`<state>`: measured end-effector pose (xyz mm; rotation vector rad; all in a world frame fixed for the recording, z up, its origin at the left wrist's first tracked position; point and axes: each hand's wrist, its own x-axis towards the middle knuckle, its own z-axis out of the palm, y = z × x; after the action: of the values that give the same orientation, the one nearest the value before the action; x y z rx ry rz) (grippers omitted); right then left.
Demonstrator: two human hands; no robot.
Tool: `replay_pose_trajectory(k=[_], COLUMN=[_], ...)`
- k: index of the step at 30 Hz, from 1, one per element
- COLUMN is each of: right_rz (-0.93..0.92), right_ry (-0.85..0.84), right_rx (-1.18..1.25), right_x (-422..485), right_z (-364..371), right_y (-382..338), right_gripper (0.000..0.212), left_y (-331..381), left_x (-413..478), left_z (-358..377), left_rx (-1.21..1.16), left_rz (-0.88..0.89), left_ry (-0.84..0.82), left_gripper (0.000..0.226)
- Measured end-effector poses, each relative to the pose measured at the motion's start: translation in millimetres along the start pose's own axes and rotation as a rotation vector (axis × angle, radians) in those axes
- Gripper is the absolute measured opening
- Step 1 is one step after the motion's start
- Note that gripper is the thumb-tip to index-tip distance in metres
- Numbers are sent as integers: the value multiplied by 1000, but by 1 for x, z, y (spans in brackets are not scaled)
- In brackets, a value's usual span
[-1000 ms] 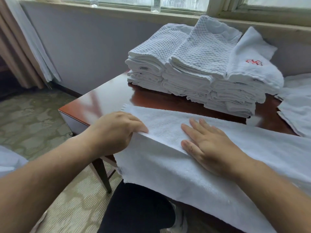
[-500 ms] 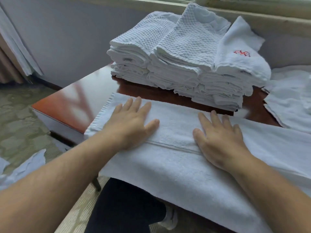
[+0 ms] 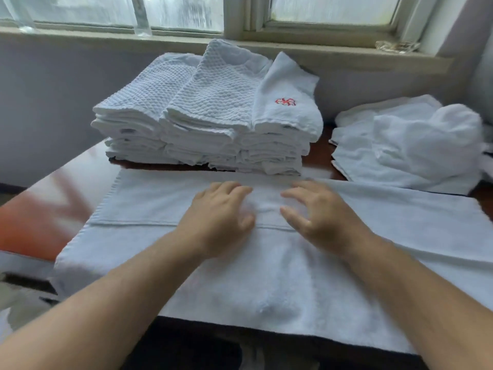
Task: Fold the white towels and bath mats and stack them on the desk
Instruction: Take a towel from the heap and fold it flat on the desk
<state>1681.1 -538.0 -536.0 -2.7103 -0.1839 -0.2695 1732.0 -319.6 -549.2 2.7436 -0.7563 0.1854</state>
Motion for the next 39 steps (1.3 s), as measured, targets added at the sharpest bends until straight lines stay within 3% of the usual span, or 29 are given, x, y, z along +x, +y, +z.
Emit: replay_pose_trajectory(k=[3,6,8,11,16,20,24,27,31,35,37,39], right_rz=[126,402,533,652,698,694,782,835,769,604,680,788], right_ry=[152,273,261,276,346,578,629,503,334,88,-123,-231], right_rx=[79,33,-106,-174,-127,-28,-84,-126,-139,-231,-314,-332], right_x=[-67,-119,-141,-160,-155,-148,-144,-145,-150,-171,-175,-174], right_z=[-38,-66,-77,-85,-84,-90,-94,-93,-93,-90,-92,-96], right_y=[53,111,141,166,180,186,195,201,194,190,194,194], right_gripper=[61,54,43,49,46,36,28,35,62,65,65,63], left_y=[72,133,159,175,176,176,173,170,168,169,170,171], left_x=[11,31,37,36,30,26,28,32,33,32,33,31], left_z=[18,34,44,59,63,63,67,73,75,73,74,72], left_rx=[-50,-49,-40,-90,-209,-191,-143,-139,1,32,38,20], left_rz=[179,212,232,289,459,547,550,473,438,447,449,455], left_ry=[-28,-43,-48,4,142,142,143,-23,-278,-295,-297,-270], left_gripper=[67,67,57,35,27,29,28,43,72,76,75,72])
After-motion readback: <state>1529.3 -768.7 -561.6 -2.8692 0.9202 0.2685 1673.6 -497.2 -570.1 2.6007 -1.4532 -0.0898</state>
